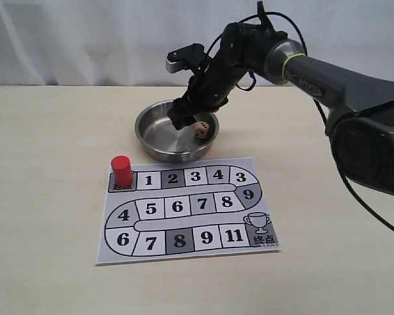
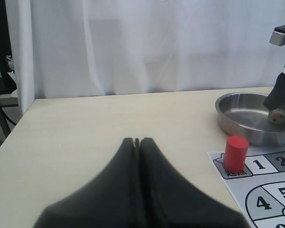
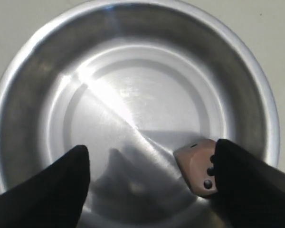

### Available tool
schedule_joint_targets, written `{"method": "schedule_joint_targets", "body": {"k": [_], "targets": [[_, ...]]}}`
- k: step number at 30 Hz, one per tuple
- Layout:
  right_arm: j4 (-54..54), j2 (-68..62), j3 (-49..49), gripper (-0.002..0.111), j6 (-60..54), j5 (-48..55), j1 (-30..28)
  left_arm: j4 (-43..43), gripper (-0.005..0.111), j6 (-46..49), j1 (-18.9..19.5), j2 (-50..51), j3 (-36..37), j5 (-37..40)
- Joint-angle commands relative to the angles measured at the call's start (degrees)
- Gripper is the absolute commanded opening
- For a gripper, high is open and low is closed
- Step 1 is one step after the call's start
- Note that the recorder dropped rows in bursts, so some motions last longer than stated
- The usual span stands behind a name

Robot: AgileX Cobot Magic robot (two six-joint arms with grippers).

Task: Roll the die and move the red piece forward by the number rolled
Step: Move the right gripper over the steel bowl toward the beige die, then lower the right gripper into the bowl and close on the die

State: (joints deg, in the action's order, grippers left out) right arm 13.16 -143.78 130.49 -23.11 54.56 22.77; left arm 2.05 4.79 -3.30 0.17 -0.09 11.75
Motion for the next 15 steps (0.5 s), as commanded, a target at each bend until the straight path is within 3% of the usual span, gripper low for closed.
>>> {"method": "schedule_joint_targets", "body": {"k": [1,15], "targets": [[-1.17,-1.94,0.16,0.069,-3.85,-0.52,0.1,0.13,0.0,0.1,0.0,-0.17,0.09,-0.51],[-2.03,-2.3,0.16,0.069,-22.35,-6.45,0.1,0.13,0.0,0.1,0.0,-0.17,0.09,-0.51]]}}
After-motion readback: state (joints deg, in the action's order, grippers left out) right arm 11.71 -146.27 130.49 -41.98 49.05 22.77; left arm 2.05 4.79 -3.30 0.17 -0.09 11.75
